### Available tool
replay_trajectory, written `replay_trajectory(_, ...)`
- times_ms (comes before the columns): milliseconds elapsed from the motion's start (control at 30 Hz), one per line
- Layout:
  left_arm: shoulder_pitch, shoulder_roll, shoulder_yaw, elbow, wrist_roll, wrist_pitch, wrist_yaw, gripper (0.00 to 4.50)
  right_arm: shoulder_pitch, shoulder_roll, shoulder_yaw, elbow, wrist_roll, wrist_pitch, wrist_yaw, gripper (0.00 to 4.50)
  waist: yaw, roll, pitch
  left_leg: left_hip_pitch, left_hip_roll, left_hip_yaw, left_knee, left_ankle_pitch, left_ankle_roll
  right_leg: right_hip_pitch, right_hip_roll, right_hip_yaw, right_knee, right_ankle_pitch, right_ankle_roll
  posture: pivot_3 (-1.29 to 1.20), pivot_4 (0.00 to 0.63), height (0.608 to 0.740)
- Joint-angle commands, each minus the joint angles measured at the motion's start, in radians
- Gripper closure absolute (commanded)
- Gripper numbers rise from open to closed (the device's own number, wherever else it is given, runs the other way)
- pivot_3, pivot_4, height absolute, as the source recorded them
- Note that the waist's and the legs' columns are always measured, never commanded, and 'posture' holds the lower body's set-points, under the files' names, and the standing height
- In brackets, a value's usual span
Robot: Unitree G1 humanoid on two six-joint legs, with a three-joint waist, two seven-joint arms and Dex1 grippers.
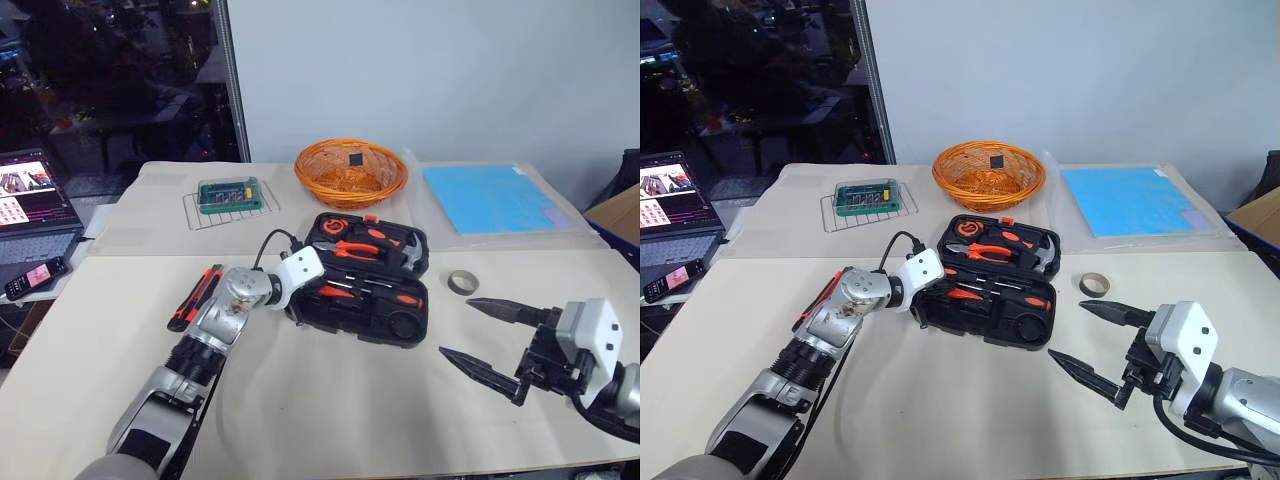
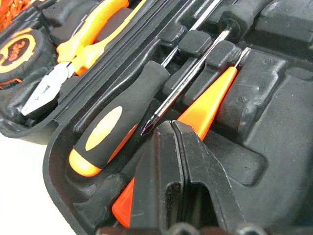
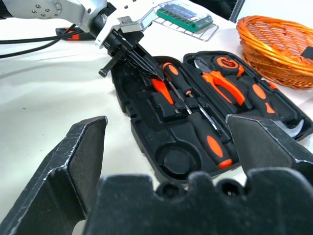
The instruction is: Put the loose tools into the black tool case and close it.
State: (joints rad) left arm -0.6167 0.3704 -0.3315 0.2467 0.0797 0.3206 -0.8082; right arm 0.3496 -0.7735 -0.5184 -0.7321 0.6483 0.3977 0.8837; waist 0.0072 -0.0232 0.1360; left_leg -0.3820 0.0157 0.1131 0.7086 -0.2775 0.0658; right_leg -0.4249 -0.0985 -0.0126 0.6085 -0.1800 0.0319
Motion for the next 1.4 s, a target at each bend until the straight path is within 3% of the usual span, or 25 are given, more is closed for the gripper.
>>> replay_trajectory(33,0.061,-0.071,0.159,-0.035,-0.174,0.016,0.022,4.44,-0.023,0.003,-0.004,-0.009,0.009,-0.029,0.002,0.00,0.000,0.001,0.000,0.000,0.000,0.000,0.000,0.000,0.000,0.000,0.000,0.000,0.000,0.000,0.000,0.00,0.150,0.740)
replay_trajectory(133,0.077,-0.089,0.263,-0.136,-0.271,0.079,0.040,4.44,-0.041,0.013,-0.004,-0.025,0.047,-0.024,-0.002,0.00,0.005,-0.001,0.005,-0.007,0.000,0.000,-0.002,0.001,-0.001,-0.008,-0.007,-0.001,0.000,0.000,0.000,0.00,0.150,0.740)
replay_trajectory(233,0.110,-0.063,0.381,-0.247,-0.339,0.178,0.111,4.44,-0.065,0.017,-0.001,-0.034,0.078,-0.018,-0.003,0.00,0.004,-0.003,0.005,-0.016,-0.001,0.000,-0.002,0.006,0.004,-0.016,0.000,-0.002,0.001,0.002,-0.001,0.00,0.150,0.740)
replay_trajectory(333,0.166,-0.015,0.498,-0.380,-0.395,0.324,0.190,3.75,-0.080,0.010,0.012,-0.026,0.082,-0.016,0.008,0.00,0.001,-0.004,0.006,-0.017,-0.001,0.000,-0.003,0.004,0.006,-0.017,0.001,-0.001,0.000,0.004,-0.002,0.00,0.150,0.740)
replay_trajectory(400,0.207,0.043,0.549,-0.436,-0.414,0.401,0.208,2.79,-0.089,0.007,0.022,-0.017,0.082,-0.018,0.015,0.00,0.003,-0.004,0.006,-0.017,-0.001,0.000,-0.005,0.001,0.006,-0.017,0.001,-0.002,0.000,0.001,-0.001,0.00,0.150,0.740)
replay_trajectory(500,0.247,0.144,0.589,-0.438,-0.415,0.456,0.196,1.97,-0.108,0.004,0.043,0.000,0.079,-0.021,0.022,0.00,0.007,-0.005,0.007,-0.018,-0.002,0.000,-0.005,-0.001,0.006,-0.017,0.000,-0.004,-0.001,0.000,-0.001,0.00,0.150,0.740)
replay_trajectory(667,0.257,0.304,0.529,-0.333,-0.371,0.518,0.164,0.24,-0.145,0.004,0.083,0.029,0.062,-0.028,0.033,0.00,0.013,-0.010,0.010,-0.017,-0.002,0.000,-0.005,-0.002,0.006,-0.017,0.000,-0.006,-0.002,-0.004,-0.007,0.00,0.150,0.740)
replay_trajectory(833,0.272,0.360,0.444,-0.272,-0.327,0.589,0.182,0.24,-0.147,0.007,0.088,0.029,0.054,-0.030,0.034,0.00,0.016,-0.011,0.011,-0.017,-0.002,0.000,-0.005,-0.002,0.005,-0.017,-0.003,-0.007,-0.002,-0.004,-0.007,0.00,0.150,0.740)
replay_trajectory(867,0.277,0.360,0.436,-0.266,-0.325,0.593,0.184,0.80,-0.145,0.007,0.088,0.027,0.053,-0.030,0.032,0.00,0.016,-0.011,0.010,-0.017,-0.002,0.000,-0.005,-0.002,0.005,-0.017,-0.003,-0.007,-0.002,-0.004,-0.007,0.00,0.150,0.740)
replay_trajectory(933,0.285,0.355,0.434,-0.270,-0.334,0.593,0.181,1.22,-0.138,0.009,0.086,0.023,0.049,-0.032,0.031,0.00,0.016,-0.010,0.010,-0.016,-0.002,0.000,-0.007,-0.002,0.005,-0.017,-0.006,-0.007,-0.001,-0.004,-0.008,0.00,0.150,0.740)
replay_trajectory(1067,0.286,0.332,0.483,-0.294,-0.380,0.513,0.144,2.77,-0.114,0.019,0.074,0.012,0.042,-0.033,0.021,0.00,0.017,-0.010,0.010,-0.016,-0.002,0.000,-0.010,-0.002,0.003,-0.017,-0.010,-0.008,-0.002,-0.004,-0.009,0.00,0.150,0.740)
replay_trajectory(1200,0.261,0.308,0.534,-0.326,-0.469,0.445,0.064,2.87,-0.098,0.026,0.071,0.004,0.040,-0.037,0.014,0.00,0.021,-0.012,0.011,-0.017,-0.002,-0.001,-0.010,-0.003,-0.002,-0.019,-0.012,-0.010,-0.002,-0.004,-0.009,0.00,0.150,0.740)
replay_trajectory(1233,0.231,0.326,0.512,-0.349,-0.508,0.431,-0.021,2.87,-0.086,0.030,0.064,-0.002,0.042,-0.039,0.012,0.00,0.020,-0.013,0.012,-0.018,-0.002,-0.001,-0.010,-0.004,-0.004,-0.019,-0.012,-0.010,-0.002,-0.004,-0.010,0.00,0.150,0.740)
replay_trajectory(1333,0.067,0.378,0.322,-0.331,-0.493,0.295,-0.316,2.87,-0.040,0.039,0.021,-0.012,0.040,-0.052,0.012,0.00,0.032,-0.016,0.014,-0.020,-0.003,-0.002,-0.009,-0.003,-0.006,-0.020,-0.009,-0.014,-0.001,-0.005,-0.011,0.00,0.150,0.740)
replay_trajectory(1400,-0.056,0.364,0.204,-0.246,-0.437,0.214,-0.440,2.87,-0.008,0.043,-0.016,-0.016,0.041,-0.058,0.015,0.00,0.042,-0.016,0.014,-0.024,-0.003,-0.003,-0.006,-0.003,-0.006,-0.022,-0.007,-0.018,0.000,-0.006,-0.012,0.00,0.150,0.740)
